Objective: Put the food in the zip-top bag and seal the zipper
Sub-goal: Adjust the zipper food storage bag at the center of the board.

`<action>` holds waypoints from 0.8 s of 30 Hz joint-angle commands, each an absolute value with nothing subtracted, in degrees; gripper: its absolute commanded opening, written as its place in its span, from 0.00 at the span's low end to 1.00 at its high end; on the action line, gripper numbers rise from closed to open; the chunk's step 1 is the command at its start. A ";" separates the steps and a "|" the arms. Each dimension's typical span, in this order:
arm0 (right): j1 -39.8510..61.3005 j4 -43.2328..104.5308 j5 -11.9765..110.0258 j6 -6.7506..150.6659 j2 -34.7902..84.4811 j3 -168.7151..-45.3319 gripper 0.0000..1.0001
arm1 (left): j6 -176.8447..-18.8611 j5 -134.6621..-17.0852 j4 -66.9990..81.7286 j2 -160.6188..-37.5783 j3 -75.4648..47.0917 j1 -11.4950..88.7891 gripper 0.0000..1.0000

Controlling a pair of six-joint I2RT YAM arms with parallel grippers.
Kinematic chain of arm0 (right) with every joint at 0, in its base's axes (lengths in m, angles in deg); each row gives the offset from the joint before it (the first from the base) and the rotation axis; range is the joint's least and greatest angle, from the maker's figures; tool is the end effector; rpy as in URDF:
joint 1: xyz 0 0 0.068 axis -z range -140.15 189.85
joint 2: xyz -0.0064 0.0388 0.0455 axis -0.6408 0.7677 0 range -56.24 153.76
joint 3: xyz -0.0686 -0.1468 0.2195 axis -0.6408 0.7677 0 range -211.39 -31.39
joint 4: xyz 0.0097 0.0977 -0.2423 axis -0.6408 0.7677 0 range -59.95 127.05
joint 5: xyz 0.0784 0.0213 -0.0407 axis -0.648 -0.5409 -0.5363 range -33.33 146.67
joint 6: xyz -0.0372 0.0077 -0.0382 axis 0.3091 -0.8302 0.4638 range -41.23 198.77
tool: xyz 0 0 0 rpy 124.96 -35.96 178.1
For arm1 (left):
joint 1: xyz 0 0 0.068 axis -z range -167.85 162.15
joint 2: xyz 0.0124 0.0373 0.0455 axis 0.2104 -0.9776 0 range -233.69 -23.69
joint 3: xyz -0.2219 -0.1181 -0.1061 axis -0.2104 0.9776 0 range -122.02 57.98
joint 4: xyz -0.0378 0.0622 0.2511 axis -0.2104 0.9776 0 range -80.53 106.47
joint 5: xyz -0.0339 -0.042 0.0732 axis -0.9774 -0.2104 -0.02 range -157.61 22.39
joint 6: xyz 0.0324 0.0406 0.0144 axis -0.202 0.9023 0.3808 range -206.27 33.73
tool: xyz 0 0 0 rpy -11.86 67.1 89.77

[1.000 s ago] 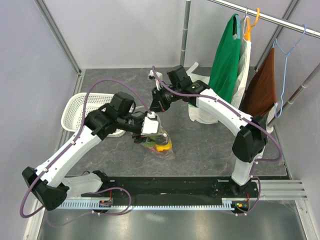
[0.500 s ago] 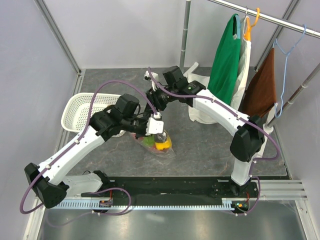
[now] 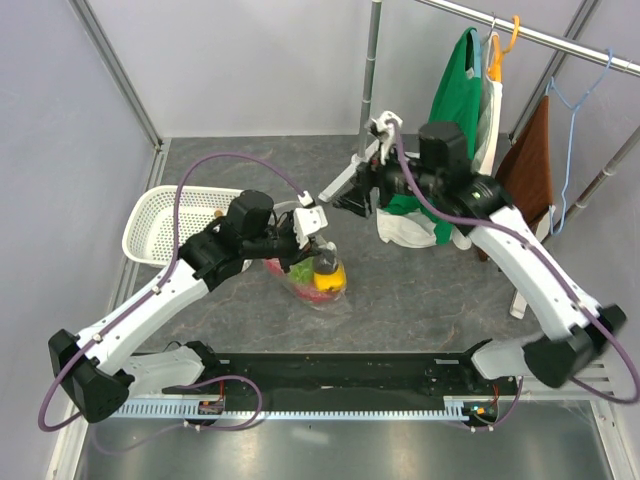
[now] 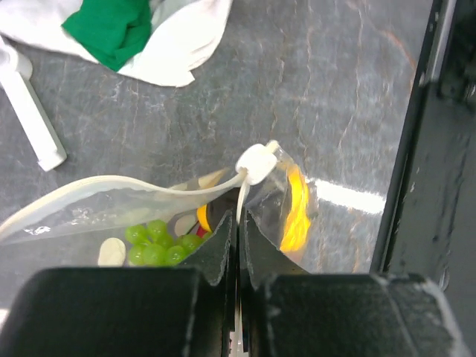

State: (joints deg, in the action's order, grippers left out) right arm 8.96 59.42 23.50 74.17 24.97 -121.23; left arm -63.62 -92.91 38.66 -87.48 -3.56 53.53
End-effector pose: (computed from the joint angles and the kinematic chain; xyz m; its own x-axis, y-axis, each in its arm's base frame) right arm 0.2559 0.1759 0.4338 -0.3724 -0.1446 -0.9167 -0.8417 0.4688 0.2680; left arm 0.1708 -0.1709 0.3453 -0.0255 0.4866 -0.8732 0.9548 0.2706 0.1230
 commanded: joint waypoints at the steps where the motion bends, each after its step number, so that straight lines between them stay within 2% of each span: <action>1: 8.47 56.42 21.78 77.61 14.80 -110.79 0.81 | -76.59 -87.39 31.80 -88.38 -6.17 53.63 0.02; 8: 8.48 47.73 21.69 81.32 3.27 -95.21 0.79 | -82.05 -85.64 30.39 -90.49 -10.57 54.33 0.02; 11: 8.47 45.96 20.99 83.16 4.05 -94.84 0.75 | -83.19 -84.66 31.09 -91.28 -11.80 54.42 0.02; 15: 8.30 45.35 18.70 85.71 7.39 -95.99 0.62 | -84.08 -85.80 30.56 -91.19 -11.80 54.95 0.02; 18: 8.04 43.51 18.26 87.90 8.53 -95.29 0.57 | -83.11 -87.99 30.21 -90.58 -10.93 54.95 0.02; 24: 7.42 41.13 12.39 91.77 10.30 -92.83 0.55 | -81.27 -91.86 28.90 -88.91 -8.91 54.95 0.02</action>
